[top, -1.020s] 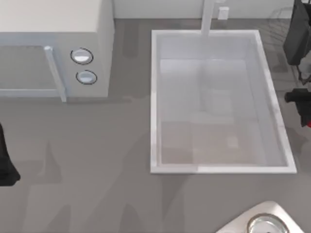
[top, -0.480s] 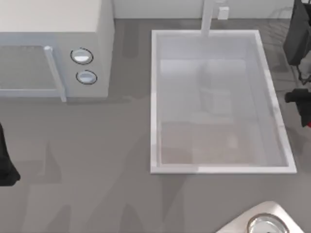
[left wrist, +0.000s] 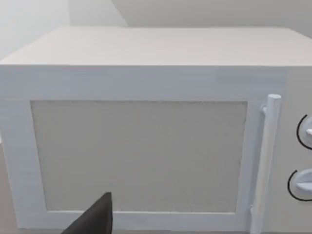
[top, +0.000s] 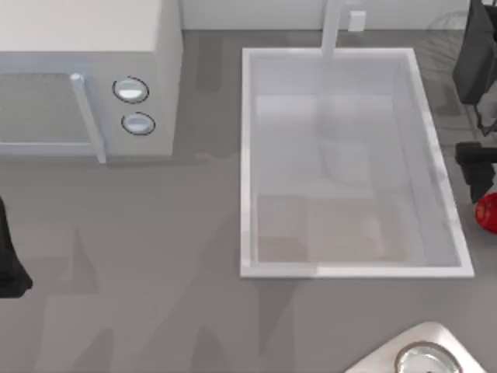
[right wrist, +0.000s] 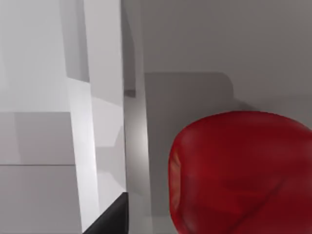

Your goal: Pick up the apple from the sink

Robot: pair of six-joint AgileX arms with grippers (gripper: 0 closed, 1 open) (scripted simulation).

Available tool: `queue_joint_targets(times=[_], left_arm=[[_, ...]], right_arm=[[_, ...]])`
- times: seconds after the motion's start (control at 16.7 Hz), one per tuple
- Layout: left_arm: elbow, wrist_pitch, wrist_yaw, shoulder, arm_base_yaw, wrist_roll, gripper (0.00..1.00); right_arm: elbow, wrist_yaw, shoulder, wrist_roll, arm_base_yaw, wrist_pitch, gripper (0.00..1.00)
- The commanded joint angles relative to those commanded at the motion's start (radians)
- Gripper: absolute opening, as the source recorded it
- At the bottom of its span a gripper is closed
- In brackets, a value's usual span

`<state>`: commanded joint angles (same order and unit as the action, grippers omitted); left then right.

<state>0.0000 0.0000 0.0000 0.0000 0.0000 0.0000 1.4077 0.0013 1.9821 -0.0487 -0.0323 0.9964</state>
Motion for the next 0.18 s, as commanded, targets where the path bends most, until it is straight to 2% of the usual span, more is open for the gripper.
queue_joint_targets(times=[0.18], left_arm=[[0.000,0.000,0.000,0.000,0.000,0.000,1.00]], right_arm=[[0.000,0.000,0.000,0.000,0.000,0.000,1.00]])
